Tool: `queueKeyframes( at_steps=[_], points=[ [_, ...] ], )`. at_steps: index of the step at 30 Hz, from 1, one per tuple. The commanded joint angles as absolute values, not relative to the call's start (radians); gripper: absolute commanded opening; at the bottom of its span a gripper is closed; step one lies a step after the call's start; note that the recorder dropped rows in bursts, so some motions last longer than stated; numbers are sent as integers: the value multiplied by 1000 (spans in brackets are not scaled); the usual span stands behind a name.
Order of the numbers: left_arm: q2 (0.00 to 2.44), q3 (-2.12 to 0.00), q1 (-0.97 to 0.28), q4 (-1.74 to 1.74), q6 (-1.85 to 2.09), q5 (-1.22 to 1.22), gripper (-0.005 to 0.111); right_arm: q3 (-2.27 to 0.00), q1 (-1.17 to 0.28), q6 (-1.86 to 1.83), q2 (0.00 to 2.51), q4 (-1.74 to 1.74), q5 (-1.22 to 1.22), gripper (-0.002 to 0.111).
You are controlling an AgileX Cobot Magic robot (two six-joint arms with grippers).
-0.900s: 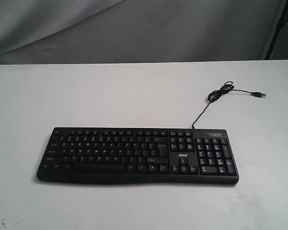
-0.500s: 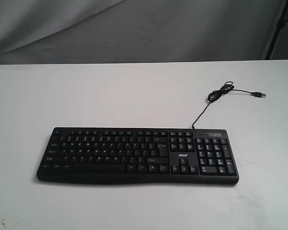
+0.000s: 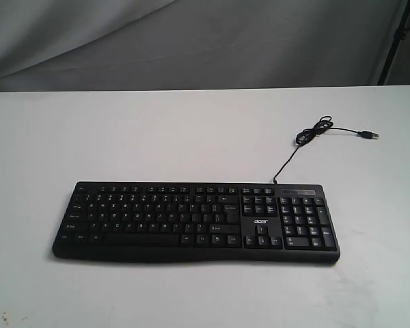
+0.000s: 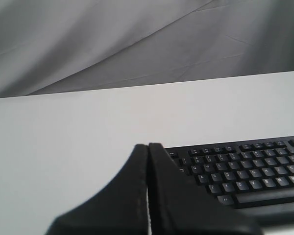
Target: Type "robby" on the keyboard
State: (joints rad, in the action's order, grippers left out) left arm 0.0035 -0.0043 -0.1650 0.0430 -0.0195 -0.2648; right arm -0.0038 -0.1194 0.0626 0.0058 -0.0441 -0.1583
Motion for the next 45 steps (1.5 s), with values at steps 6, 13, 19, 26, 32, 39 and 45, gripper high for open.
queueKeyframes(
  at_steps=[6, 13, 19, 26, 32, 39, 45],
  points=[
    [0, 0, -171, 48, -22, -259, 0, 0, -113, 213, 0, -33, -298, 0],
    [0, 0, -171, 48, -22, -259, 0, 0, -113, 292, 0, 9, -362, 0],
    [0, 0, -171, 48, -22, -259, 0, -116, -134, 409, 7, -62, -262, 0],
    [0, 0, -171, 48, -22, -259, 0, -565, -332, 642, 479, -422, -120, 0],
    [0, 0, -171, 48, -22, -259, 0, -975, -499, 466, 922, -597, 214, 0],
    [0, 0, -171, 48, -22, -259, 0, -1149, -497, -397, 1172, -315, 517, 0],
    [0, 0, -171, 48, -22, -259, 0, -1342, -487, -727, 1212, 81, 685, 0]
  ],
)
